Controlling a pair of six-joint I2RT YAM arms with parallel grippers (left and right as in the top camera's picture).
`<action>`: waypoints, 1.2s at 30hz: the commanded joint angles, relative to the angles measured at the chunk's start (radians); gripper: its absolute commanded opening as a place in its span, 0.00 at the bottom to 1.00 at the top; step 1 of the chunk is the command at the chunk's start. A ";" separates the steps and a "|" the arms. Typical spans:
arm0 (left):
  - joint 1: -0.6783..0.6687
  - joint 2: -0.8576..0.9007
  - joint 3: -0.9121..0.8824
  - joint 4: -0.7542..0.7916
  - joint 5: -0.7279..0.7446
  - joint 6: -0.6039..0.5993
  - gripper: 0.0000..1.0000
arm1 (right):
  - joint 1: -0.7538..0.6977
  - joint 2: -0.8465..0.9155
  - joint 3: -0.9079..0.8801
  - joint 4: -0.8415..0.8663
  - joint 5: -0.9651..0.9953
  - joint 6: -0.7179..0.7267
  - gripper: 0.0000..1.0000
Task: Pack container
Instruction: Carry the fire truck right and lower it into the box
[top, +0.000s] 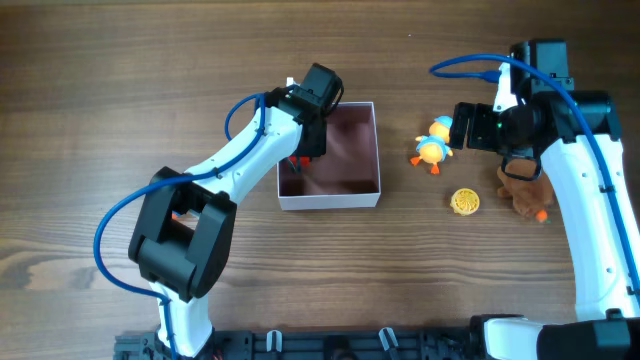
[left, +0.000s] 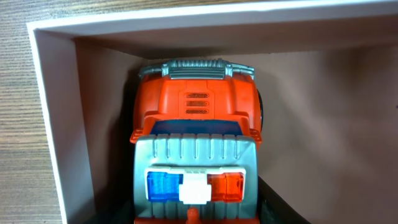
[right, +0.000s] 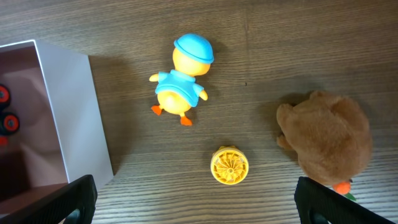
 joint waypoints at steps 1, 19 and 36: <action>0.008 0.010 0.006 -0.013 -0.027 0.004 0.18 | -0.002 0.005 0.022 0.000 -0.005 0.006 1.00; 0.008 0.010 0.006 0.019 -0.027 0.004 0.84 | -0.002 0.005 0.021 0.000 -0.005 0.007 1.00; -0.017 -0.121 0.007 0.058 -0.027 0.005 0.96 | -0.002 0.005 0.021 0.000 -0.006 0.007 1.00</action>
